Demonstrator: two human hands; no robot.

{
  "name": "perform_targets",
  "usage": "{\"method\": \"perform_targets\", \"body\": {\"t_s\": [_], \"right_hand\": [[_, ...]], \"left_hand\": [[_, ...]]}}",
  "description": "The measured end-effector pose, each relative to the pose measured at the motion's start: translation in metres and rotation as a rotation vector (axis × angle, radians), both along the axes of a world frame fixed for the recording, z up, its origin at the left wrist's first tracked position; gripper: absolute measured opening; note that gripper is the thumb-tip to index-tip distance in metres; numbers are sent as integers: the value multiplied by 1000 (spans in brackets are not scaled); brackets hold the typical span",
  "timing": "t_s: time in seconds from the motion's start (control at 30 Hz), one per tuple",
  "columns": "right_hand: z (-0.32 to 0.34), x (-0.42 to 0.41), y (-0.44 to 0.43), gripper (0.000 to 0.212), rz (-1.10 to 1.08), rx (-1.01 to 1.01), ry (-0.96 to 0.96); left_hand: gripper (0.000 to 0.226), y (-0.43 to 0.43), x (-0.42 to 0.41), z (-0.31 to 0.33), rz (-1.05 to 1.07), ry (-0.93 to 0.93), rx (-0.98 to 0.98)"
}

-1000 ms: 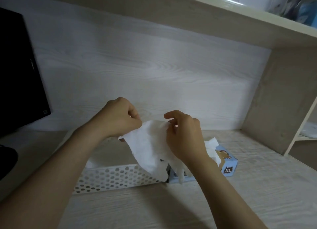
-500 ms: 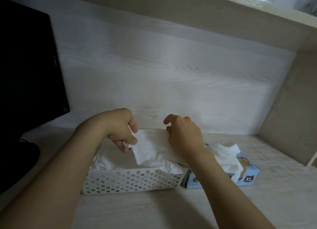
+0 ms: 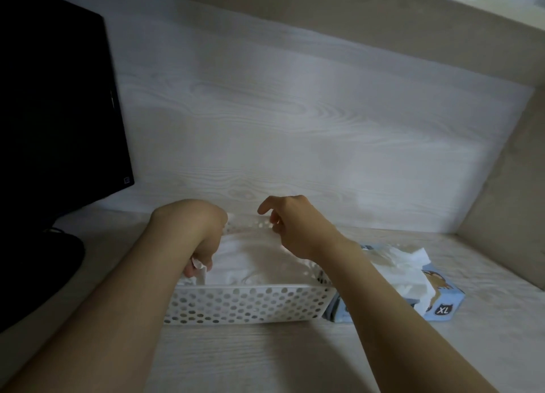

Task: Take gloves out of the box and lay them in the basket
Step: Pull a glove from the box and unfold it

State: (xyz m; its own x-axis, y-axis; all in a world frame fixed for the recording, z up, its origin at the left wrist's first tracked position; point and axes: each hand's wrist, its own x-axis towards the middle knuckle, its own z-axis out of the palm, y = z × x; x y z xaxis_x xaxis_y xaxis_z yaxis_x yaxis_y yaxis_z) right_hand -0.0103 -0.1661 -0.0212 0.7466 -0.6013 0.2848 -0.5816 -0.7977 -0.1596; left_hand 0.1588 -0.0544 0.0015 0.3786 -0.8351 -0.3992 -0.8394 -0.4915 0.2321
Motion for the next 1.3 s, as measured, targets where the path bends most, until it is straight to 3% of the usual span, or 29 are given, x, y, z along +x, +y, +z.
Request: {"method": "perform_targets", "body": {"t_s": [0.1, 0.17, 0.27, 0.33, 0.43, 0.57, 0.67, 0.8, 0.97, 1.1, 1.17, 1.3], "right_hand": [[-3, -1, 2, 57, -14, -139, 32], [-1, -3, 6, 58, 1, -153, 50], [2, -9, 13, 30, 37, -17, 88], [1, -11, 18, 46, 21, 138, 216], [-6, -10, 24, 62, 22, 221, 402], [-15, -4, 21, 59, 42, 252, 439], [-24, -1, 13, 47, 36, 213, 453], [-30, 1, 8, 25, 43, 158, 451], [-16, -17, 19, 31, 34, 31, 259], [-10, -48, 25, 15, 43, -229, -32], [-10, -66, 26, 24, -16, -301, -114], [-10, -108, 25, 26, -201, -456, -375]], "left_hand": [[66, 5, -7, 5, -79, -254, 65], [82, 5, -10, 6, -91, -328, 149], [94, 2, -14, 2, -92, -410, 160], [86, 2, -19, 1, -123, -474, 78], [68, 1, -30, 3, -217, -358, 61], [83, 2, -37, 3, -241, -256, 154], [83, 0, -35, -3, -242, -277, 175], [65, -3, -42, -8, -244, -309, 151], [50, -2, -56, 4, -244, -379, 66], [14, -10, -73, 6, -330, -373, -250], [7, -13, -92, 3, -334, -320, -428], [26, -14, -134, -14, -318, -301, -727]]}}
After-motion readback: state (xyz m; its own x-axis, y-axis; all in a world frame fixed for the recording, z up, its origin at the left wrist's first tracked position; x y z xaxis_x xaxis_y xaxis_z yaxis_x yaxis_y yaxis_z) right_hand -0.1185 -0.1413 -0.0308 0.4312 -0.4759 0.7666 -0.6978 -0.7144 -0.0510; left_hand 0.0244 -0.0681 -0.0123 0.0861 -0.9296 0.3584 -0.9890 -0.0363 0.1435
